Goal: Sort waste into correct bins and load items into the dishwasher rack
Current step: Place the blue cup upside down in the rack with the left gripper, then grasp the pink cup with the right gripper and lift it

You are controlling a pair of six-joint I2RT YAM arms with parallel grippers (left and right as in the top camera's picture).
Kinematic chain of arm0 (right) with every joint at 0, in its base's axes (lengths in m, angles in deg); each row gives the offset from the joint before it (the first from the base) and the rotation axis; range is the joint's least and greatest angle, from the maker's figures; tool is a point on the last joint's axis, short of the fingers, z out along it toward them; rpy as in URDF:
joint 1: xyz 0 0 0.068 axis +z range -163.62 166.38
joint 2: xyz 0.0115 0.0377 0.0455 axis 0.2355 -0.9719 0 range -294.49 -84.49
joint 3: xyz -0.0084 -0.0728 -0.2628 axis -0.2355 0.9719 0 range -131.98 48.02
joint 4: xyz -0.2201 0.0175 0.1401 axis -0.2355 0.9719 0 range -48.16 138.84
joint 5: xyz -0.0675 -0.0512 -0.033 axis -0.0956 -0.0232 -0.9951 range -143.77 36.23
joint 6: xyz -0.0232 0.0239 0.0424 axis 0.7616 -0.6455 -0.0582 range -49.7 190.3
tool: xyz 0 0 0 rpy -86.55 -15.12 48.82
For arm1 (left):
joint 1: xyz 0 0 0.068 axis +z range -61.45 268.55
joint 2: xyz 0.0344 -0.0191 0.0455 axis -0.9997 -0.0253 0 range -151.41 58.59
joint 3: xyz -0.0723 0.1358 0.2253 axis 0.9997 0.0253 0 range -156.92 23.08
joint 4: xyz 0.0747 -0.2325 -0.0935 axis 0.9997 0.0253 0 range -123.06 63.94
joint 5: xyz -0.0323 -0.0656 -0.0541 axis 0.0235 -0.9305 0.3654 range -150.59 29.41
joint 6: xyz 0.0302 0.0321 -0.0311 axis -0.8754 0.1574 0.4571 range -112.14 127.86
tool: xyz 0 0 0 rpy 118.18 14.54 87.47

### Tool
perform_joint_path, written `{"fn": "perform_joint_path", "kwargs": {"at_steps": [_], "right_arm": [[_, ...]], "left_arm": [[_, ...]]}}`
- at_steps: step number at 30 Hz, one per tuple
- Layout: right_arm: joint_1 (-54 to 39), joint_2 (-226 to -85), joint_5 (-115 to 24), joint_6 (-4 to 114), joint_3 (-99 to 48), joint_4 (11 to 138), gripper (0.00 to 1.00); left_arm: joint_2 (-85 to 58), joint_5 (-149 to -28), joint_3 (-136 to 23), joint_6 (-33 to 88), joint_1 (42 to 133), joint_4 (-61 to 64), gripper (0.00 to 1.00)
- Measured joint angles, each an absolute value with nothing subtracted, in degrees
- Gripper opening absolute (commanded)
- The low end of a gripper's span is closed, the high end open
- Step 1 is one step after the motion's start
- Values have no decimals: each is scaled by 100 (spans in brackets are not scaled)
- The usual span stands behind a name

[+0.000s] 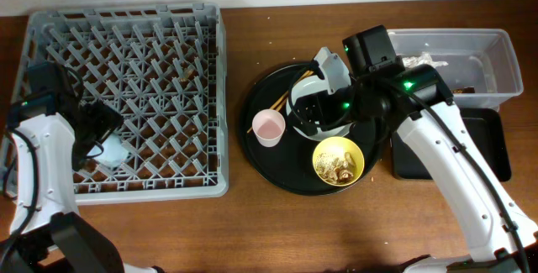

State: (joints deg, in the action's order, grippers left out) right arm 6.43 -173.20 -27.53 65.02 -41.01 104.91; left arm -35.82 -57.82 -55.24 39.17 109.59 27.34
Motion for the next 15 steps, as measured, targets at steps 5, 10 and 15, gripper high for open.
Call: {"fn": "perform_joint_path", "kwargs": {"at_steps": [5, 10, 15], "right_arm": [[687, -17564, -2825, 6497, -4101, 10060, 71], [1161, -18607, -3260, 6233, -4099, 9278, 71], [1509, -19556, -4428, 5645, -4095, 8733, 44]], "left_arm": [[-3584, -6475, -5800, 3917, 10959, 3237, 99], [-3604, -6864, -7100, 3393, 10959, 4369, 99], [-3558, -8106, -8206, 2300, 10959, 4850, 99]]}}
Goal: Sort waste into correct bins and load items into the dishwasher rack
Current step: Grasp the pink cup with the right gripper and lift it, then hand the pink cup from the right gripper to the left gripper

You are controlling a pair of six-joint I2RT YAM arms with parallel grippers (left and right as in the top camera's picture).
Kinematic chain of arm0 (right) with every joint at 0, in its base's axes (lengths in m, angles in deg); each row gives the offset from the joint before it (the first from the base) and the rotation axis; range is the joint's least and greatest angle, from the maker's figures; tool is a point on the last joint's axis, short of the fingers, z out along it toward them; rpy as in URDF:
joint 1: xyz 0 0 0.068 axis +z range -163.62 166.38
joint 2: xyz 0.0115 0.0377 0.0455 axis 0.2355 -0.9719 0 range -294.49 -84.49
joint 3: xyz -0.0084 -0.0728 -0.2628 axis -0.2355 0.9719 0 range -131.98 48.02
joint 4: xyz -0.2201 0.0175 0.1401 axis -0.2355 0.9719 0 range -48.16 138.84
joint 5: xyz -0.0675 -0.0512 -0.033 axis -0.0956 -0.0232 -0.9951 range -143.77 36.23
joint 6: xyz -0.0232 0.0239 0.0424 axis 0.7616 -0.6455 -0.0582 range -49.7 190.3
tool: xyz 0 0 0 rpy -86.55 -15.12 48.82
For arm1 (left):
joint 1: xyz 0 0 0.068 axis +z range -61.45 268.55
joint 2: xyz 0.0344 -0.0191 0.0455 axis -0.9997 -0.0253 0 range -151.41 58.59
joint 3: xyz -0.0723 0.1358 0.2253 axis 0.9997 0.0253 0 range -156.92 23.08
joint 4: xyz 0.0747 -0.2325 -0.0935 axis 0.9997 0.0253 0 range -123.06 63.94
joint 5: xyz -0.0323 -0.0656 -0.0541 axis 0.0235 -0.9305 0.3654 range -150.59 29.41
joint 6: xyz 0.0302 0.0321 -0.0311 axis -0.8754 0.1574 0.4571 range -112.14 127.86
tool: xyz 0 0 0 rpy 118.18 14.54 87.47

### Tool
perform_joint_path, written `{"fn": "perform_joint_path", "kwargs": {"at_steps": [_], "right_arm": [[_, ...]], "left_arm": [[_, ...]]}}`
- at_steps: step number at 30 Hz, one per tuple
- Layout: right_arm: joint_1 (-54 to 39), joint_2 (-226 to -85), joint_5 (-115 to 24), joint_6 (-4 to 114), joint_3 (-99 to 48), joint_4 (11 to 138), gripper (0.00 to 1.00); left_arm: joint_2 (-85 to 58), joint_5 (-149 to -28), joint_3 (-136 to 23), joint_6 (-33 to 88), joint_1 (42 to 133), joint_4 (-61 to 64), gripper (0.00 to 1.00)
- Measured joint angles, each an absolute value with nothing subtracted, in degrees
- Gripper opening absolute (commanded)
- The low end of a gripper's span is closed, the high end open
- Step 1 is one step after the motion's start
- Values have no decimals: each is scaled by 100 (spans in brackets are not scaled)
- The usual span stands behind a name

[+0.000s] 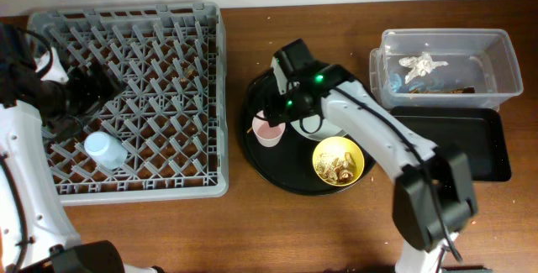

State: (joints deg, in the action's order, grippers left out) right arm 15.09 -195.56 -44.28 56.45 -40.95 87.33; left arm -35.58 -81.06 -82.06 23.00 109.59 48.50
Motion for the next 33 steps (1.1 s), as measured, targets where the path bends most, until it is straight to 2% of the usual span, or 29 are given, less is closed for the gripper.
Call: {"fn": "perform_joint_path", "kwargs": {"at_steps": [1, 3, 9, 12, 14, 17, 20, 25, 28, 31, 32, 33], "right_arm": [[1509, -19698, -4583, 5558, -4095, 8668, 25], [1509, -19881, -4738, 5488, -4095, 8642, 4], [1471, -19929, -4412, 5461, -4092, 8709, 4], [1364, -19864, -4052, 5560, -4193, 9262, 4], [1152, -19665, -3811, 5595, -4346, 9619, 4], [440, -18734, -2598, 6038, -4731, 9863, 4], [-122, -17827, -832, 6681, -4840, 9614, 4], [-133, -17464, 1061, 7160, -4897, 9070, 4], [175, -17577, 1518, 7243, -4890, 8786, 4], [341, -17584, 1793, 7249, -4890, 8371, 4], [352, -17584, 1854, 7247, -4890, 8305, 4], [352, -17586, 1889, 7206, -4888, 8161, 4]], "left_arm": [[-3538, -8444, -8237, 2081, 10959, 4866, 99], [-3538, -8906, -8241, 1778, 10957, 4909, 98], [-3538, -10377, -8241, 798, 10756, 5049, 99], [-3538, -11096, -8241, 372, 10550, 5047, 99], [-3538, -11474, -8241, 243, 10423, 5038, 99], [-3538, -12245, -8241, 90, 10148, 4988, 99], [-3538, -13004, -8241, 31, 9901, 4802, 99], [-3538, -14007, -8241, -8, 9167, 4459, 94], [-3538, -14184, -8241, -10, 8467, 4288, 91], [-3538, -14241, -8241, -8, 8185, 4273, 89], [-3536, -14313, -8241, -8, 8122, 4278, 84], [-3528, -14322, -8243, -8, 8107, 4275, 84]]}}
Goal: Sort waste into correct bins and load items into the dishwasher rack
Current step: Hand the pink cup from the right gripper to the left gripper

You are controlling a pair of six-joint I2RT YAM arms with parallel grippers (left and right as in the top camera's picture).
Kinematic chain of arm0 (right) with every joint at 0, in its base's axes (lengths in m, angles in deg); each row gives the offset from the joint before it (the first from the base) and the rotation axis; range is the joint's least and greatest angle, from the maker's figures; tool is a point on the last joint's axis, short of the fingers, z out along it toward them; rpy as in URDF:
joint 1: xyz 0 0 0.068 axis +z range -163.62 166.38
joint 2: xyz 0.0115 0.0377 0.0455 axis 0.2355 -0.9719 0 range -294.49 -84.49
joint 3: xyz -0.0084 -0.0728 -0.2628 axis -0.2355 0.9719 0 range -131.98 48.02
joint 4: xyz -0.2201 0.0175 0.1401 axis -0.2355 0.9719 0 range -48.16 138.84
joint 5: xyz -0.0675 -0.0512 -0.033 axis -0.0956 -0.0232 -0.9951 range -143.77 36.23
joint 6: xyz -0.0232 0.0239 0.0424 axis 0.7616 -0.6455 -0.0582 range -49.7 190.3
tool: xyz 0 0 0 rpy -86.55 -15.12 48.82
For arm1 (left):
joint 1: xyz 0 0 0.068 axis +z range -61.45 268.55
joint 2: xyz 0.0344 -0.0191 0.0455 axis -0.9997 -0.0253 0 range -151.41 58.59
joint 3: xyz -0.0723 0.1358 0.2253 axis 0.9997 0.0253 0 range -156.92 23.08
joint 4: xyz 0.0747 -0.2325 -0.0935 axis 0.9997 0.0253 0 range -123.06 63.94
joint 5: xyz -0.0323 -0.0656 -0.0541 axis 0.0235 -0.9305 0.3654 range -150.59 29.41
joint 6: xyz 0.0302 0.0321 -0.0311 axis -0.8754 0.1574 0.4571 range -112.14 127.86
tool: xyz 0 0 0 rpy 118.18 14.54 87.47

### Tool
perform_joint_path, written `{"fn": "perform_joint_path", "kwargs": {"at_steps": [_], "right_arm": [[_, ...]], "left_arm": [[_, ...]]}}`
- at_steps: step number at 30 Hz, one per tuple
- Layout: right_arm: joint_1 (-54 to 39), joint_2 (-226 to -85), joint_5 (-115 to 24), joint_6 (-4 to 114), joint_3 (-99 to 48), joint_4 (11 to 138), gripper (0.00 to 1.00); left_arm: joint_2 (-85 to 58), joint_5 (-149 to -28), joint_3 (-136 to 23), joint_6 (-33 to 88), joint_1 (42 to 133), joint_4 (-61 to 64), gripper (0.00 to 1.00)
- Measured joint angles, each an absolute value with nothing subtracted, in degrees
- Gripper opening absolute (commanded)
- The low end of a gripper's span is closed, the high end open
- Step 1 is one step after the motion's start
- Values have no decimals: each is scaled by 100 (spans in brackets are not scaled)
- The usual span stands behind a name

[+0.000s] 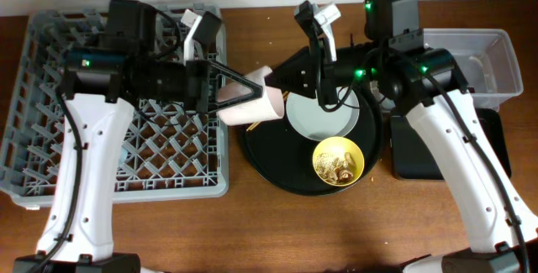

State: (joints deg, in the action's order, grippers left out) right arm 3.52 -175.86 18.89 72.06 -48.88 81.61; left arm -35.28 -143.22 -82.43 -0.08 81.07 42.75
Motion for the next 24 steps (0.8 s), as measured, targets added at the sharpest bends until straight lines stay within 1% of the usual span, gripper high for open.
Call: {"fn": "perform_joint_path", "kwargs": {"at_steps": [1, 2, 3, 6, 7, 9, 10, 17, 19, 20, 21, 22, 23, 24], "right_arm": [[337, -17586, 1902, 7153, -4888, 8030, 4], [300, -17586, 1939, 7022, -4884, 7853, 4], [274, -17591, 1961, 6882, -4881, 7689, 4], [11, -17595, 2042, 6305, -4884, 7280, 4], [-41, -17595, 2053, 6205, -4884, 7271, 4], [-69, -17595, 2071, 6089, -4884, 7260, 4], [-67, -17595, 2077, 6014, -4884, 7263, 4], [-43, -17595, 2119, 5912, -4884, 7350, 4], [-32, -17595, 2121, 5874, -4884, 7435, 4], [-21, -17595, 2125, 5872, -4884, 7437, 12], [-13, -17595, 2136, 5870, -4884, 7437, 33], [-6, -17595, 2136, 5883, -4884, 7444, 43], [-2, -17595, 2136, 5848, -4884, 7457, 43], [-2, -17595, 2136, 5866, -4884, 7453, 49]], "left_arm": [[-3528, -14392, -8246, -23, 8100, 4280, 85], [-3528, -14435, -8248, -19, 8100, 4278, 94], [-3528, -14470, -8252, -15, 8102, 4284, 96], [-3528, -14486, -8250, -6, 8100, 4275, 96], [-3528, -14499, -8250, -6, 8100, 4269, 95], [-3528, -14553, -8250, -6, 8102, 4247, 89], [-3528, -14573, -8250, -6, 8102, 4232, 82], [-3528, -14628, -8250, -6, 8102, 4015, 81], [-3528, -14632, -8250, -6, 8102, 3932, 74], [-3528, -14630, -8250, -10, 8102, 3902, 71], [-3528, -14630, -8250, -4, 8102, 3843, 70], [-3528, -14630, -8250, -2, 8102, 3829, 68], [-3528, -14628, -8250, -6, 8102, 3819, 66], [-3528, -14604, -8252, -6, 8102, 3816, 65]]}}
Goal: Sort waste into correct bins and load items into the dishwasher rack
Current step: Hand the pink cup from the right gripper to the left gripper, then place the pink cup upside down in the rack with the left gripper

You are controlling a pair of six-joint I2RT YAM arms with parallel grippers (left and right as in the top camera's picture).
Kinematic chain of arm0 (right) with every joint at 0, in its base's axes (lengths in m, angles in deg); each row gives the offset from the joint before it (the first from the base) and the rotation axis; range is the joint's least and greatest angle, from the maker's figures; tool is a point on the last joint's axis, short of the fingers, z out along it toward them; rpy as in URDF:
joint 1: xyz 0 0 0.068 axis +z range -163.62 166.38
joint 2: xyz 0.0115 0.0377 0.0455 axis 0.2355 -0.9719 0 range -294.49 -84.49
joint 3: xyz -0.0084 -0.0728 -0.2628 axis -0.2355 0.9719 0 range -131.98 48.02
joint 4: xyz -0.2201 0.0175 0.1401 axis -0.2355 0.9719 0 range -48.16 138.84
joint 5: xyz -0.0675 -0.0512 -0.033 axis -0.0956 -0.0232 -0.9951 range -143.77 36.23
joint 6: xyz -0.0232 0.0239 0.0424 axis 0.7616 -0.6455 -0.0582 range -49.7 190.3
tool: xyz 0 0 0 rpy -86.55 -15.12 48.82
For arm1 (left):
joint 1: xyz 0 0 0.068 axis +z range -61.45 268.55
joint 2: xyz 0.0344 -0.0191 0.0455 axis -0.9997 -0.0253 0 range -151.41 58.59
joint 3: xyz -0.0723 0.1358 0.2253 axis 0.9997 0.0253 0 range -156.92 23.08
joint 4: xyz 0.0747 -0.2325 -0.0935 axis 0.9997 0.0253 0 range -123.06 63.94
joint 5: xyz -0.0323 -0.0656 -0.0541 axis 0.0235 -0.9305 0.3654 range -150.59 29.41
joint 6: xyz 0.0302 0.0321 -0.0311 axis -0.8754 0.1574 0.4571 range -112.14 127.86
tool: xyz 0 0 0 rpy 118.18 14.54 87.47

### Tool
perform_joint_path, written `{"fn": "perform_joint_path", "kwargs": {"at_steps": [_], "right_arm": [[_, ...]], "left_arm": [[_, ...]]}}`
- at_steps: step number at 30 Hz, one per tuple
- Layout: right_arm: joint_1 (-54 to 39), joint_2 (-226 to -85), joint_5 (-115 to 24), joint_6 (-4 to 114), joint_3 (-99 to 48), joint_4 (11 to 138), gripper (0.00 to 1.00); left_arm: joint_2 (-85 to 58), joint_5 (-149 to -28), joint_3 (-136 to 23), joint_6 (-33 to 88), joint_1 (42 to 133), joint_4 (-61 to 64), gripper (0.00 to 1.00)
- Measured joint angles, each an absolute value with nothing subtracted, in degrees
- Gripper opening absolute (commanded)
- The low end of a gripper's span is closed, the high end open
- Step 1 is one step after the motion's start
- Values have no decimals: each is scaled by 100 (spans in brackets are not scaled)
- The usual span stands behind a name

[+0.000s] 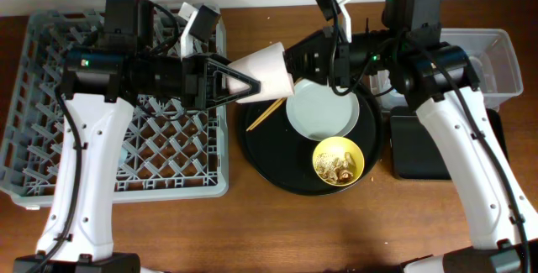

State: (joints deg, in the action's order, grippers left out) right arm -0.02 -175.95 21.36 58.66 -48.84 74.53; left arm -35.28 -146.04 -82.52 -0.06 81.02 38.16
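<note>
A pale pink cup [267, 70] hangs on its side above the gap between the grey dishwasher rack [126, 160] and the round black tray [262, 157]. My right gripper [301, 61] is shut on its wide right end. My left gripper [252, 84] reaches in from the rack side, and its fingers [225, 70] meet in a point against the cup's lower wall. On the tray lie a white plate [318, 113], a yellow bowl of food scraps [338, 160] and a chopstick [266, 114].
A clear plastic bin [498, 59] stands at the far right, partly behind the right arm. In front of it sits a black bin [405, 155]. The rack lies slightly skewed at the left. Crumbs dot the brown table.
The cup has gone up and a little right, from just over the tray's left edge to higher above it, and lies flatter. The right gripper rose with it. The left gripper barely shifted.
First the left gripper was down in the rack beside a blue cup and the right gripper over the tray. Then the right gripper was at the pink cup on the tray. Later both grippers met at the lifted cup, which now hangs higher between them.
</note>
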Motion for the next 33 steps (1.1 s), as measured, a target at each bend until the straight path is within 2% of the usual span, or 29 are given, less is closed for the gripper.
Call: {"fn": "perform_joint_path", "kwargs": {"at_steps": [1, 2, 5, 8, 11, 12, 15, 18, 23, 33], "right_arm": [[-4, -17595, 2138, 5837, -4884, 7424, 61], [-4, -17595, 2134, 5837, -4884, 7418, 67], [-83, -17597, 2025, 5844, -4884, 7437, 75], [-448, -17617, 1802, 5837, -4888, 7809, 77], [-791, -17617, 1089, 5850, -4903, 9068, 78], [-764, -17617, 654, 5870, -4905, 9514, 79], [-528, -17617, -391, 5999, -4905, 10263, 79], [-163, -17617, -1265, 6069, -4905, 10615, 79], [234, -17617, -2076, 6189, -4905, 10910, 79], [331, -17617, -2399, 6255, -4905, 10954, 80]], "left_arm": [[-3528, -14518, -8252, -2, 8102, 3825, 64], [-3528, -14403, -8250, 36, 8102, 3829, 64], [-3525, -13780, -8252, 278, 8126, 3961, 64], [-3475, -12978, -8265, 484, 8384, 4424, 64], [-3473, -10908, -8278, 991, 9307, 5132, 64], [-3469, -9920, -8283, 1308, 9591, 5366, 64], [-3462, -7924, -8283, 2040, 9923, 5648, 64], [-3453, -6604, -8215, 2717, 9938, 5578, 64], [-3420, -5850, -7247, 3159, 9938, 4929, 65], [-3418, -6344, -5913, 3323, 9927, 3897, 65]]}}
